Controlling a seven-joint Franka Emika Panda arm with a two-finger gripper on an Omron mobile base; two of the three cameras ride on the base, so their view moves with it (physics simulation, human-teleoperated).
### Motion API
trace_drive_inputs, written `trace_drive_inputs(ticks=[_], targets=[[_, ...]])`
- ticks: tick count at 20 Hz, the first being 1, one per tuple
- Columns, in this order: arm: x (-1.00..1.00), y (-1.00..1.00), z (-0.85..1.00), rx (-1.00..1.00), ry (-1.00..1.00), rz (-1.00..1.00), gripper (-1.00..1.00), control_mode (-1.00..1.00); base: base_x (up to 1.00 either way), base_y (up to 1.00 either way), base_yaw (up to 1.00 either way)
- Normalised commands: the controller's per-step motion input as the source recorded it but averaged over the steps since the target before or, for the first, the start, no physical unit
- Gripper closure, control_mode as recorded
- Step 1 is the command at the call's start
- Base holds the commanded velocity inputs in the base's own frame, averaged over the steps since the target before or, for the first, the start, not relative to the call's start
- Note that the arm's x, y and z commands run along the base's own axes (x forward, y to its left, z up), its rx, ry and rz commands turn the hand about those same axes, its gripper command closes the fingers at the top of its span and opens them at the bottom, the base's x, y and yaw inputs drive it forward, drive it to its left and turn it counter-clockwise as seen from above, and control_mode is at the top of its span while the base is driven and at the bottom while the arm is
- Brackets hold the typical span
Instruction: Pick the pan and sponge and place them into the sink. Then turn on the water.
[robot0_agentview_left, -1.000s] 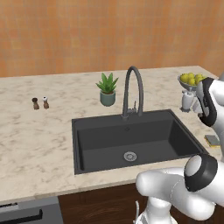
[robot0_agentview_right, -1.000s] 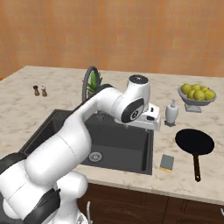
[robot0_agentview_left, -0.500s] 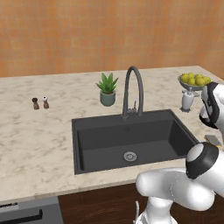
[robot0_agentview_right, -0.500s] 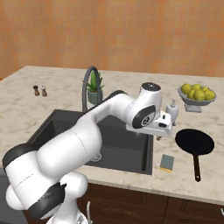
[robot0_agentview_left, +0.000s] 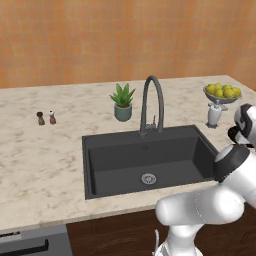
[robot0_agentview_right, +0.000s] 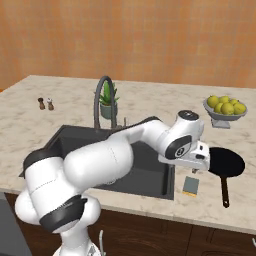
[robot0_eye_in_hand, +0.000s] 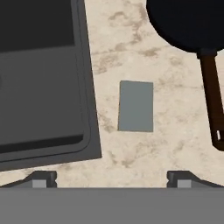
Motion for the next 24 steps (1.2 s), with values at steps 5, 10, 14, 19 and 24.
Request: trace_drive_inputs(ticks=[5,10,14,19,24], targets=[[0.35,-0.27,-0.37,0.00,0.10,0.00,-1.00,-1.00,0.00,0.00,0.00],[0.27,-0.21,-0.36,0.02,0.11,0.01,-1.00,-1.00,0.00,0.00,0.00],[0.14,-0.18,-0.18,0.05,0.03,0.05,-1.00,-1.00,0.00,0.00,0.00],[0.04,-0.07,-0.17,0.05,0.01,0.06,-1.00,-1.00,0.00,0.00,0.00],[0.00,-0.03,-0.07,0.02,0.01,0.05,-1.00,-1.00,0.00,0.00,0.00]])
